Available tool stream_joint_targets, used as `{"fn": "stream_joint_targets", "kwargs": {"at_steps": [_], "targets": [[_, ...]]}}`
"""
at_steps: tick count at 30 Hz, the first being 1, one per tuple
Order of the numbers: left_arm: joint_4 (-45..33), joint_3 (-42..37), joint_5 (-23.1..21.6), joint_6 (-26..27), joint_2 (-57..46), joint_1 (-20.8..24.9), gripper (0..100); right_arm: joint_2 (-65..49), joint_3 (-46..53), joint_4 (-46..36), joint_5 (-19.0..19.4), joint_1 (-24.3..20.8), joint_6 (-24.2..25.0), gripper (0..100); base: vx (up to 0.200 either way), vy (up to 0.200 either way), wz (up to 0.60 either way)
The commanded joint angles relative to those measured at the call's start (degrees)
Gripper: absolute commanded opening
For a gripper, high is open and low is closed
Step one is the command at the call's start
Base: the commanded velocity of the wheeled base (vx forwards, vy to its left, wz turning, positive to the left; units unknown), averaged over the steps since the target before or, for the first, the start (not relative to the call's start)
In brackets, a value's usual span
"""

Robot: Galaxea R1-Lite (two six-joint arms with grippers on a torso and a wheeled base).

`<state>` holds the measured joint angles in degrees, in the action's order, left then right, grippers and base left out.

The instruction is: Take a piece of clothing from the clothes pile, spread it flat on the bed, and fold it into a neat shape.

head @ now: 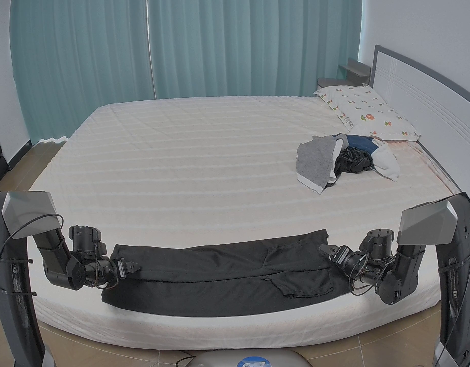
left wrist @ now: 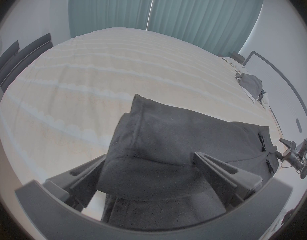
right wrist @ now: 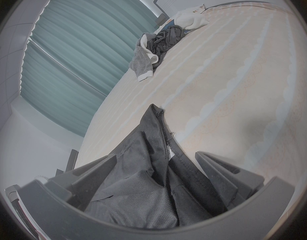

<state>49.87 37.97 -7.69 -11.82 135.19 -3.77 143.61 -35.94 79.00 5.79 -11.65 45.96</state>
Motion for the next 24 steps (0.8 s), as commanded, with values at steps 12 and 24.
{"fn": "stream_joint_targets", "kwargs": {"at_steps": [12, 24], "targets": [[0.1, -0.3, -0.6, 0.0, 1.0, 0.6, 100, 0.1, 0.0, 0.0, 0.0, 0.0, 0.0, 100, 0.0, 0.0, 0.0], [0.1, 0.0, -0.7, 0.0, 1.7, 0.8, 100, 0.1, -0.1, 0.0, 0.0, 0.0, 0.0, 100, 0.0, 0.0, 0.0]]}}
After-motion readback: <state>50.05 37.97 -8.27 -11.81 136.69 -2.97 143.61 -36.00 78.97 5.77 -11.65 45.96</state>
